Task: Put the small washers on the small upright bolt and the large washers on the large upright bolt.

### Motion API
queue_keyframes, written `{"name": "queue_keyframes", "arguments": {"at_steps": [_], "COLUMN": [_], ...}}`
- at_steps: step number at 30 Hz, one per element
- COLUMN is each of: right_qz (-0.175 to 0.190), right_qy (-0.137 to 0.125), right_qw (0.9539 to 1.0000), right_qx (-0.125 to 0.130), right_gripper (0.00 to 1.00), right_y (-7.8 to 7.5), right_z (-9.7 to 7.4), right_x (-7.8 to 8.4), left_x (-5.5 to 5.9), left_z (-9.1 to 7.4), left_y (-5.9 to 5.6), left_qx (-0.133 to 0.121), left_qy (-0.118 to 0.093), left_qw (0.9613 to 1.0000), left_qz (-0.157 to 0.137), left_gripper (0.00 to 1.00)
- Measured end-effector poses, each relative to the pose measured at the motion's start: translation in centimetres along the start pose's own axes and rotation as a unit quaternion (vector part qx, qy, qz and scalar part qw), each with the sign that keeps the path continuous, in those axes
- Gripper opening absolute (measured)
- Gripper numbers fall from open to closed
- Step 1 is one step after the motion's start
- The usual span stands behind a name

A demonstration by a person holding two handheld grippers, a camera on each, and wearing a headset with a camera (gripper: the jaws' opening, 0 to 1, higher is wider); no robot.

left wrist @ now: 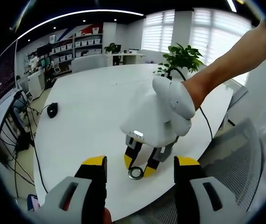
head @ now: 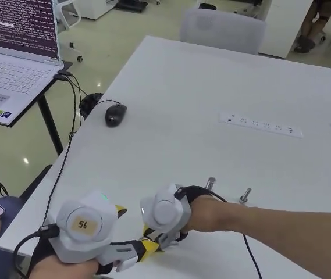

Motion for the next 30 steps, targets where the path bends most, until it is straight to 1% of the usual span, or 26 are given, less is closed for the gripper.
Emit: {"name": "queue_keyframes", "arguments": {"at_steps": [3,5,7,9,12,15,19,22,26,30], "right_qz": [0.001,-0.001,0.007,0.016,0.031,0.066,0.096,0.117,0.137,0.145], "right_qy": [0.002,0.007,0.009,0.015,0.015,0.011,0.008,0.002,-0.005,-0.008], "right_qw": [1.0,1.0,0.9999,0.9996,0.9991,0.997,0.9941,0.9914,0.9885,0.9871], "right_qx": [0.002,0.006,0.008,0.016,0.024,0.038,0.05,0.057,0.064,0.067], "right_gripper": [0.24,0.24,0.24,0.23,0.23,0.23,0.23,0.23,0.23,0.23], "right_y": [0.1,0.2,0.3,0.2,0.1,-0.2,-0.4,-0.4,-0.4,-0.4], "right_z": [-0.1,-0.3,-0.6,-1.1,-1.8,-2.7,-3.7,-4.3,-4.8,-5.2], "right_x": [0.1,0.5,1.0,1.8,3.2,4.9,6.7,7.8,8.6,9.2], "left_x": [0.1,0.1,0.2,0.2,0.2,0.1,-0.3,-0.5,-0.6,-0.8], "left_z": [-0.1,-0.2,-0.3,-0.3,-0.2,0.0,0.4,0.5,0.7,0.7], "left_y": [0.1,0.2,0.3,0.3,0.2,0.1,0.0,-0.1,-0.1,-0.1], "left_qx": [-0.002,-0.005,-0.007,-0.008,-0.008,-0.006,-0.001,0.003,0.005,0.006], "left_qy": [0.002,0.001,0.001,0.001,-0.001,-0.001,-0.004,-0.005,-0.006,-0.006], "left_qw": [1.0,1.0,1.0,1.0,0.9999,1.0,1.0,1.0,1.0,1.0], "left_qz": [0.0,-0.002,-0.003,-0.005,-0.007,-0.005,-0.003,0.001,0.003,0.005], "left_gripper": [0.57,0.57,0.57,0.57,0.57,0.57,0.57,0.57,0.57,0.57]}}
Point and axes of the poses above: the centre of the closed fingertips' face, and the gripper's own axes: z roughly forward along the fingers, y roughly to its left, x roughly out of its underside, the point moved 9 cm from there along -z, roughly backward along the fingers, and after that the axes turned 15 degrees about z, right-handed, at the moved point
